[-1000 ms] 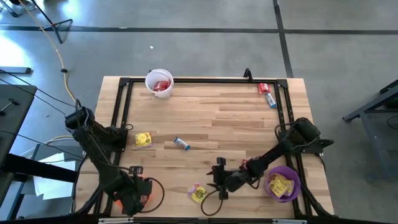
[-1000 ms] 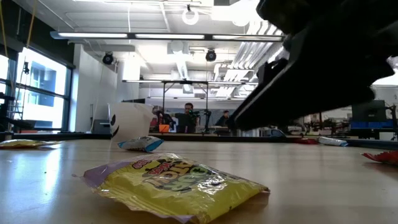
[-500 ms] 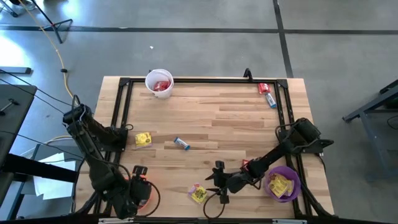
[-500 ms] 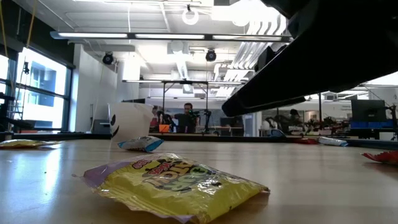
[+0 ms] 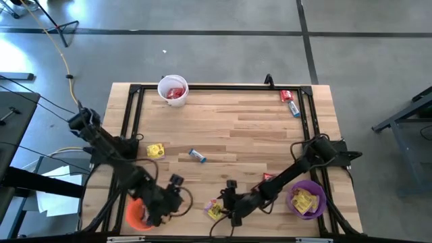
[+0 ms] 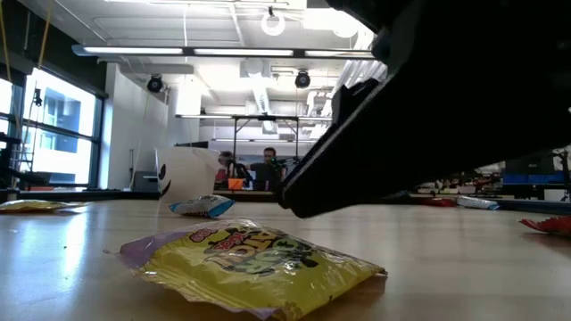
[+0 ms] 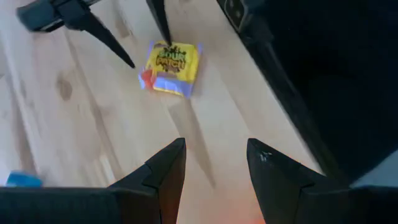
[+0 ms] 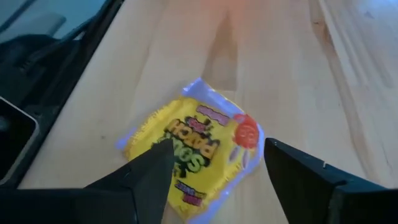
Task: Sort candy
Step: Put the yellow candy into the purple bucket
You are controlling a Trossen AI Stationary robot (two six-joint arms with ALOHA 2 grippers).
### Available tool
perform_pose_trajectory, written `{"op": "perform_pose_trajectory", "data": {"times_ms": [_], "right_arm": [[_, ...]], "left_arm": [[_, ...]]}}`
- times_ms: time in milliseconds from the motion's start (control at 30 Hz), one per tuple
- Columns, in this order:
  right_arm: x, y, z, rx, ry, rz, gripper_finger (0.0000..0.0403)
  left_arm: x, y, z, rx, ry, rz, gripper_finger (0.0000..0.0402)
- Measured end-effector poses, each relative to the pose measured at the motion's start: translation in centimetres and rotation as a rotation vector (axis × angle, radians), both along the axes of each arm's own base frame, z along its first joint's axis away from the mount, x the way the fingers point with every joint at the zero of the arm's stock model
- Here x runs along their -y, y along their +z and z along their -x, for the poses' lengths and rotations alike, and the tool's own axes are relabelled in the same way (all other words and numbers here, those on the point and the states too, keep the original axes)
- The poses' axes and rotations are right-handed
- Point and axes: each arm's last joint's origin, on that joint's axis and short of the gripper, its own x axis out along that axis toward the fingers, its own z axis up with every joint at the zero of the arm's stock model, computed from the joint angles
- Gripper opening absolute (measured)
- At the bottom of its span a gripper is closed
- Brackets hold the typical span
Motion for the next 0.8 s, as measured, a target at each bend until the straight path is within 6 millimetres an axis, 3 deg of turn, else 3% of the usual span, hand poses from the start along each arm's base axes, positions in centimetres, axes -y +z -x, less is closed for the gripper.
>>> {"op": "perform_pose_trajectory", "data": {"times_ms": [167,333,500,633,800], "right_arm": [[-0.2,0.1,-0.2,-0.022,0.035,-0.026,0.0255],[-0.3,-0.2,-0.2,-0.036,0.026,-0.042,0.0255],[0.0,-1.2,-0.3,-0.055,-0.003,-0.012,0.0255],[0.1,-1.7,-0.4,-0.059,-0.023,-0.031,0.0249],[0.3,-2.0,-0.6,-0.074,-0.033,-0.052,0.0199]], "left_arm": [[-2.3,-4.6,-1.2,0.072,-0.047,0.056,0.0158],[-4.5,-7.3,-1.7,0.166,-0.048,0.115,0.0158],[-6.2,-7.4,-2.1,0.295,-0.056,0.113,0.0158],[-7.2,-7.0,-2.5,0.492,-0.083,0.121,0.0158],[-9.2,-7.4,-2.3,0.688,-0.050,0.137,0.0158]]}}
